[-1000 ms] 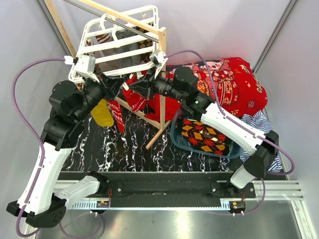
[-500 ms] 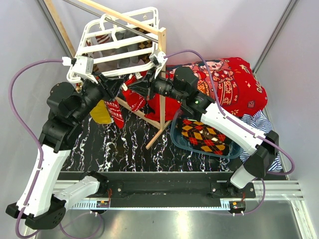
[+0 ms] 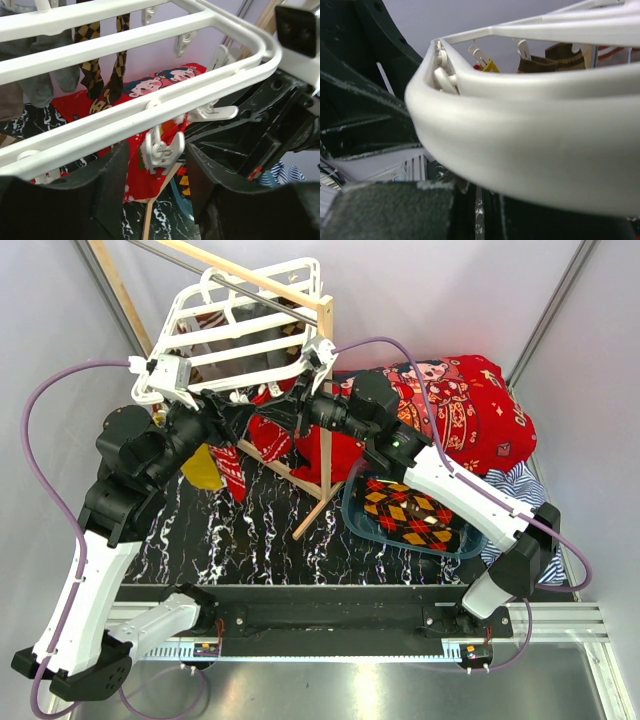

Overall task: Clip the socks to the hanger
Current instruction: Clamp the sock onto the hanger.

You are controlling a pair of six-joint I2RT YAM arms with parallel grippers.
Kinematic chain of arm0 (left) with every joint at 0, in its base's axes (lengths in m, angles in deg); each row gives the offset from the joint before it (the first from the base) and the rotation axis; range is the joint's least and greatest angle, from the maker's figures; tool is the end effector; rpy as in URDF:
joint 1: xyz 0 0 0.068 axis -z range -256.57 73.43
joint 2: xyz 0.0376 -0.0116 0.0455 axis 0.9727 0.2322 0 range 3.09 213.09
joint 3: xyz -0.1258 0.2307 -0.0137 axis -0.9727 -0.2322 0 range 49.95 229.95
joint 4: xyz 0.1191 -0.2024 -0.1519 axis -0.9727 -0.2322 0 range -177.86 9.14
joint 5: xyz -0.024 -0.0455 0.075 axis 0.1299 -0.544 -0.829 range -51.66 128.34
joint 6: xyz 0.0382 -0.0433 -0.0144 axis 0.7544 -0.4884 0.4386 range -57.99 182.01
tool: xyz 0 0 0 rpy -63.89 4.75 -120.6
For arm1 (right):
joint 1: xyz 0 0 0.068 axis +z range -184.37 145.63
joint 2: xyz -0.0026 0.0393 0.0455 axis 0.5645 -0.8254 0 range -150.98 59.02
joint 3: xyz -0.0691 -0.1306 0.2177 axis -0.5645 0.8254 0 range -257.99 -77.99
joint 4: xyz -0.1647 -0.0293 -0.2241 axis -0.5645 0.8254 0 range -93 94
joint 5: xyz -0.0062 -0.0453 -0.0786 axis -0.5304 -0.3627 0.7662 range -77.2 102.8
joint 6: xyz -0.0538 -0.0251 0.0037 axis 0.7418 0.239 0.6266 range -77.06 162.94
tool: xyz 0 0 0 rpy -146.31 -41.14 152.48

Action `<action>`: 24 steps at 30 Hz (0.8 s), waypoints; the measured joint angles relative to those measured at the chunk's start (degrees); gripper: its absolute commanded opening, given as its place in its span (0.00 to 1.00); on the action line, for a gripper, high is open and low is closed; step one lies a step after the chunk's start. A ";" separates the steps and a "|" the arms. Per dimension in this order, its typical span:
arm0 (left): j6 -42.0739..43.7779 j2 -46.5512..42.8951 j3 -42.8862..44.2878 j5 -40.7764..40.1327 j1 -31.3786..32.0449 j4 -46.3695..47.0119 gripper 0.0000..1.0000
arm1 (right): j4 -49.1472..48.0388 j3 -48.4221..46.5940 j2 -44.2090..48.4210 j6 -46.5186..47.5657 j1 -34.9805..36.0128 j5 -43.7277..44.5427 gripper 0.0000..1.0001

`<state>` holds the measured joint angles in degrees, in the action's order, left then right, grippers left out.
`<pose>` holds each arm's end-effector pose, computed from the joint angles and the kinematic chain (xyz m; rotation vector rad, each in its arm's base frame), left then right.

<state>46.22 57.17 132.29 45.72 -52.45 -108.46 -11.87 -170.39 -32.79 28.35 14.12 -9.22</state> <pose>0.1737 -0.0838 0.4986 0.2194 1.5811 -0.6464 0.2559 0.3138 0.4488 -0.7602 1.3229 1.1646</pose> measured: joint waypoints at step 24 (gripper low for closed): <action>-2.03 -1.57 -0.50 -7.69 0.00 -0.15 0.68 | -8.37 17.00 10.14 9.66 0.55 10.34 0.67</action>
<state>44.18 55.60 131.79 38.03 -52.45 -108.61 -20.24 -153.39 -22.65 38.01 14.67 1.11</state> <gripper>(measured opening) 0.680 0.659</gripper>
